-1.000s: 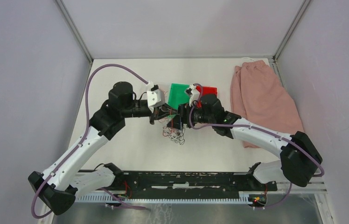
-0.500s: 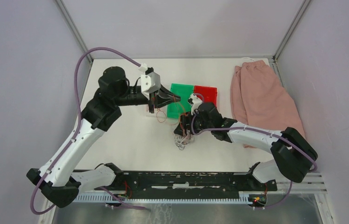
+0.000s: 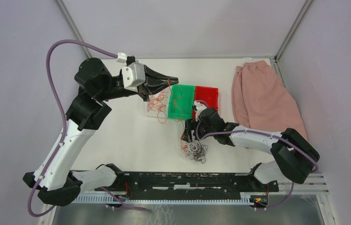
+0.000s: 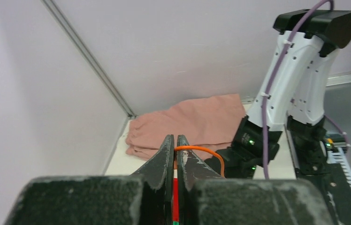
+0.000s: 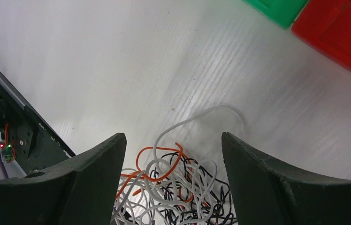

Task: Untangle the cables
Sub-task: Untie the cable, then place the cable in the bin.

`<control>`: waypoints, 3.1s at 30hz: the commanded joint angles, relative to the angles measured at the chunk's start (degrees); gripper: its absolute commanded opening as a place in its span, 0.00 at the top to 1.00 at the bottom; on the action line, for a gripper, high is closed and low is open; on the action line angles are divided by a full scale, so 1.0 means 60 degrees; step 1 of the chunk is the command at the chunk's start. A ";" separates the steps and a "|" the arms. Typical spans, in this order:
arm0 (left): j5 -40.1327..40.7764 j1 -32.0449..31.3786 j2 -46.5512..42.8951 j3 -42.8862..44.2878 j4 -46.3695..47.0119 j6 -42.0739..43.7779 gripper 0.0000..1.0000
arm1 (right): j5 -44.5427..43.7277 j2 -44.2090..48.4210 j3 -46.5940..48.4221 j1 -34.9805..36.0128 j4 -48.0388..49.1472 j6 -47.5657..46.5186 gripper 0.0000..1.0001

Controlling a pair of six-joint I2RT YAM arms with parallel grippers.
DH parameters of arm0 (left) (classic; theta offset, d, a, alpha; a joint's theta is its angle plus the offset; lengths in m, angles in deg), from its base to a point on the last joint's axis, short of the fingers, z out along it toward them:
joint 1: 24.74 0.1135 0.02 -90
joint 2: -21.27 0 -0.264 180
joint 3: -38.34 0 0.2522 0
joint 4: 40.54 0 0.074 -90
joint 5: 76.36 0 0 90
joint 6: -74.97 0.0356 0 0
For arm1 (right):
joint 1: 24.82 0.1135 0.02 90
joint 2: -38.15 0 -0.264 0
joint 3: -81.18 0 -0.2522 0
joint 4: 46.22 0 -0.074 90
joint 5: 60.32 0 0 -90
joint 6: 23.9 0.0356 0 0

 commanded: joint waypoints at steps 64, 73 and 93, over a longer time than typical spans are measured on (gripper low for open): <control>0.6454 0.2206 0.2188 -0.2729 0.4570 0.5016 0.97 | -0.2856 0.2211 0.1609 -0.0015 -0.2134 -0.0730 0.09; 0.6061 0.2417 0.2923 -0.3235 0.4886 0.5152 0.97 | -0.2856 0.2351 0.1517 -0.0036 -0.2203 -0.0755 0.10; 0.5771 0.2461 0.3995 -0.3805 0.2541 0.4777 0.97 | -0.2739 0.2450 0.1532 -0.0225 -0.2361 -0.0690 0.10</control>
